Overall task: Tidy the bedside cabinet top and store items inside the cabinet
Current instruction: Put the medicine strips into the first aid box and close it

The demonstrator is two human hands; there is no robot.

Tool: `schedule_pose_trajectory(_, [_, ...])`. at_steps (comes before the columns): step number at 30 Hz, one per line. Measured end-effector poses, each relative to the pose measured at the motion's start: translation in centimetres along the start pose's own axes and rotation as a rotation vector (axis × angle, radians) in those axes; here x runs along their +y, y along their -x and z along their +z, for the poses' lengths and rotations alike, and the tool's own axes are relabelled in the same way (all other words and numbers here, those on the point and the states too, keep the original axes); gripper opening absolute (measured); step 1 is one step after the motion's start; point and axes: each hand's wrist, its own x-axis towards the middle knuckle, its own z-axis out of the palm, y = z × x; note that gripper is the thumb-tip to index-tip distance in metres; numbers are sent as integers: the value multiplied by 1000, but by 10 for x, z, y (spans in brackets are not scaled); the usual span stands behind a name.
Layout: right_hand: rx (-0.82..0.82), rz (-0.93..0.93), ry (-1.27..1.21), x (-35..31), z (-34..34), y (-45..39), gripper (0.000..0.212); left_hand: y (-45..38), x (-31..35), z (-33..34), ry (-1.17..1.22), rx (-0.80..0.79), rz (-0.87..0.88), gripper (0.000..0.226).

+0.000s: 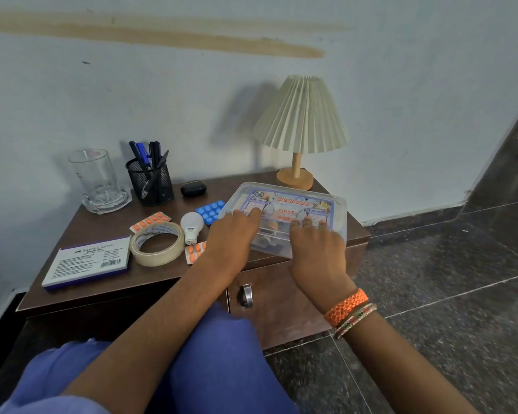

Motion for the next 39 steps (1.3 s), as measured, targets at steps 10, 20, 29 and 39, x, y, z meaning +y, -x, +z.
schedule_pose_trajectory(10, [312, 47, -123, 28, -63, -16, 35, -13, -28, -35, 427, 488, -66, 25])
schedule_pose_trajectory(20, [505, 0, -200, 56, -87, -94, 32, -34, -11, -8, 433, 360, -118, 39])
schedule_pose_trajectory(29, [590, -48, -78, 74, -77, -145, 36, -37, -8, 9, 531, -89, 159, 21])
schedule_pose_trajectory(39, [621, -43, -25, 72, -61, -158, 32, -35, -9, 6, 523, -134, 171, 21])
